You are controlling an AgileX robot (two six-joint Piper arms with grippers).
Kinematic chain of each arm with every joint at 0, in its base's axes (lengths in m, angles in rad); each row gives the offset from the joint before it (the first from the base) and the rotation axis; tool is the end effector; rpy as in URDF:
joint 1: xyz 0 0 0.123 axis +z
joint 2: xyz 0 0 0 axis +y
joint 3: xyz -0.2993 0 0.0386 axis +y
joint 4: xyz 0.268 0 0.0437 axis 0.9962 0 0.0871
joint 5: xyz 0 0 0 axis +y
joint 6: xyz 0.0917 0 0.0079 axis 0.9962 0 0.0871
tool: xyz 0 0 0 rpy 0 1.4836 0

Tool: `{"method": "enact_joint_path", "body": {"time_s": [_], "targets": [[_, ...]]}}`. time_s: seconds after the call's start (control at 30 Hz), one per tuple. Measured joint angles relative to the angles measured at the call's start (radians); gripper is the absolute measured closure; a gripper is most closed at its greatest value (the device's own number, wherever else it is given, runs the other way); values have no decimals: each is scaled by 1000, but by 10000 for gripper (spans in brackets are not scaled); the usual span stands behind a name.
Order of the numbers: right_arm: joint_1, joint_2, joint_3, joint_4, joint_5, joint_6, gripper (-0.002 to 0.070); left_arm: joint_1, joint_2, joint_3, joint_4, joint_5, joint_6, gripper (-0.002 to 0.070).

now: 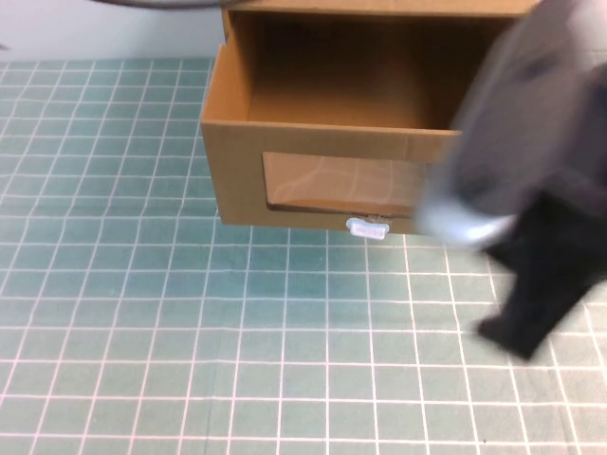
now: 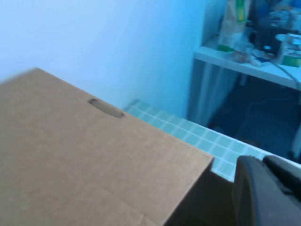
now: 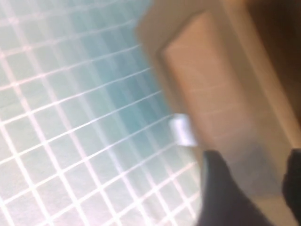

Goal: Open the shoe box
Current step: 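Pull the top drawer of the cardboard box fully open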

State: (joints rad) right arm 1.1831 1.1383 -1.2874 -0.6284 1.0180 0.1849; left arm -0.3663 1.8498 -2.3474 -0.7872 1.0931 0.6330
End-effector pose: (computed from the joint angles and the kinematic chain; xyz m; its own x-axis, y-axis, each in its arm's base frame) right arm 0.1296 0.1954 0.4436 -0.1178 -0.6975 -0.7068 -0.6870 0.5712 -0.4492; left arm 0.3539 -0.1978 0.5416 -0.1511 0.2239 -0.9628 0.8772 0.4793 -0.0262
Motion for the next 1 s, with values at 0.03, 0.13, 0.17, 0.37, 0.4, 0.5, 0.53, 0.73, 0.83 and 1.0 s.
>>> {"method": "enact_joint_path", "body": {"time_s": [0.03,0.13,0.17,0.37,0.4,0.5,0.53,0.73,0.83,1.0], "targets": [[0,-32,-16,0,27,-7,428,1,-34,0,37,4,-17,680],[0,-122,-34,0,100,-34,579,3,-126,0,162,45,-73,680],[0,-145,-37,0,120,-37,610,3,-148,0,209,72,-94,680],[0,-286,-36,5,192,-40,682,3,-281,20,378,174,-166,680],[0,-308,-25,5,194,-40,684,3,-310,44,386,174,-170,680],[0,-378,52,2,199,-40,687,3,-416,160,390,176,-175,680],[0,-404,90,2,199,-40,687,3,-458,211,393,178,-175,680],[0,-545,306,6,171,-12,687,3,-752,605,425,166,-169,680],[0,-595,364,13,168,-1,688,3,-944,860,460,81,-169,680],[0,-624,392,19,214,4,688,3,-1236,1238,526,-150,-227,680]]}}
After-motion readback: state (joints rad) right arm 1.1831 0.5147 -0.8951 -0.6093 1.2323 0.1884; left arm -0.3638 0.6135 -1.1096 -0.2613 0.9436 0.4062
